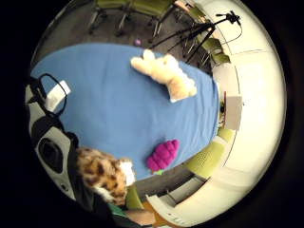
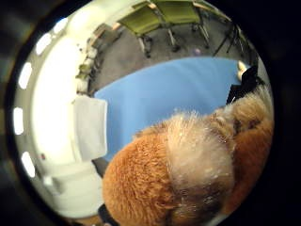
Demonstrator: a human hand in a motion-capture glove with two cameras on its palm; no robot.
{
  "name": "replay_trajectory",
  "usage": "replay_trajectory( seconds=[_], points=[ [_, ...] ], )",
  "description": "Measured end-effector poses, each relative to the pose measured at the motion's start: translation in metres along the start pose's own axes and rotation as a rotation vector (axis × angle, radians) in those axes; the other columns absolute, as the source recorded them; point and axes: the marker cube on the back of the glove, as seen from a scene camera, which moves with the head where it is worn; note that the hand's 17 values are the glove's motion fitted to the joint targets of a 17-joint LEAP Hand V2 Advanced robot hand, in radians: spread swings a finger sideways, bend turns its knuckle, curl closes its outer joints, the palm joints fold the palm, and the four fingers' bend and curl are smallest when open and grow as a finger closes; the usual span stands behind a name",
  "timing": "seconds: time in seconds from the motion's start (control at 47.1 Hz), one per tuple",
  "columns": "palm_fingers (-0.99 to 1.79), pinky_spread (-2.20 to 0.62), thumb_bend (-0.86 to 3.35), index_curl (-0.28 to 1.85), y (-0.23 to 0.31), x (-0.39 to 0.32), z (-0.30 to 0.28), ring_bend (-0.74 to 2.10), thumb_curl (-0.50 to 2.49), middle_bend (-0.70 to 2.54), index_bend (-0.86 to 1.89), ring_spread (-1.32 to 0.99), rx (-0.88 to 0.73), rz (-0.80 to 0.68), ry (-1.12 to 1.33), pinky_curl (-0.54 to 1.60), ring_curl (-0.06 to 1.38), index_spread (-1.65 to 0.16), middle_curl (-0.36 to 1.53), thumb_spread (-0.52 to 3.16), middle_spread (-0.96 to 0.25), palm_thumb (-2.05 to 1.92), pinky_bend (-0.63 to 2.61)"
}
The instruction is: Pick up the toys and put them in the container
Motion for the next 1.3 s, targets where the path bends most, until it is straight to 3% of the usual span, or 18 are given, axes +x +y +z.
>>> replay_trajectory(
  seconds=[0.297, 0.552, 0.616, 0.722, 0.85, 0.956, 0.977, 1.02, 1.041, 1.084, 1.296],
  points=[
    [1.23, -0.48, 0.25, 0.69, -0.002, -0.196, -0.152, 1.23, 0.75, 0.99, 0.39, -0.39, 0.211, -0.259, 0.006, 0.45, 0.57, -0.33, 0.63, 0.70, -0.31, 0.57, 0.83],
    [1.20, -0.48, 0.26, 0.76, 0.031, -0.389, -0.187, 1.22, 0.86, 1.03, 0.40, -0.39, 0.206, -0.571, -0.148, 0.46, 0.56, -0.33, 0.64, 0.63, -0.30, 0.55, 0.86],
    [1.19, -0.48, 0.27, 0.78, 0.030, -0.421, -0.184, 1.21, 0.89, 1.04, 0.39, -0.39, 0.227, -0.585, -0.107, 0.46, 0.56, -0.33, 0.64, 0.61, -0.30, 0.54, 0.87],
    [1.19, -0.48, 0.27, 0.81, 0.002, -0.406, -0.174, 1.21, 0.93, 1.04, 0.38, -0.40, 0.207, -0.633, -0.192, 0.46, 0.56, -0.34, 0.64, 0.60, -0.30, 0.53, 0.87],
    [1.18, -0.49, 0.28, 0.84, 0.013, -0.432, -0.162, 1.22, 0.99, 1.05, 0.36, -0.40, 0.168, -0.751, -0.289, 0.46, 0.56, -0.34, 0.64, 0.58, -0.30, 0.52, 0.88],
    [1.16, -0.48, 0.28, 0.87, 0.010, -0.432, -0.148, 1.22, 1.03, 1.04, 0.33, -0.40, 0.134, -0.721, -0.259, 0.46, 0.55, -0.34, 0.64, 0.58, -0.29, 0.50, 0.88],
    [1.12, -0.48, 0.27, 0.87, 0.007, -0.429, -0.143, 1.21, 1.03, 1.03, 0.30, -0.40, 0.121, -0.699, -0.225, 0.46, 0.55, -0.35, 0.63, 0.58, -0.30, 0.49, 0.88],
    [0.72, -0.47, 0.17, 0.81, 0.002, -0.422, -0.134, 1.26, 0.97, 0.85, 0.01, -0.39, 0.110, -0.677, -0.144, 0.51, 0.56, -0.33, 0.59, 0.72, -0.28, 0.33, 1.04],
    [0.46, -0.44, 0.09, 0.79, -0.001, -0.418, -0.131, 1.22, 0.90, 0.74, -0.04, -0.37, 0.112, -0.672, -0.106, 0.53, 0.55, -0.31, 0.57, 0.82, -0.25, 0.20, 1.12],
    [0.20, -0.40, -0.01, 0.78, -0.003, -0.413, -0.129, 1.18, 0.83, 0.66, 0.00, -0.34, 0.116, -0.648, -0.077, 0.56, 0.56, -0.29, 0.55, 0.87, -0.20, 0.09, 1.17],
    [0.10, -0.29, -0.07, 0.59, 0.003, -0.369, -0.143, 1.06, 0.62, 0.58, 0.11, -0.28, 0.158, -0.664, -0.088, 0.47, 0.43, -0.26, 0.49, 1.00, -0.08, -0.07, 1.18]
  ],
)
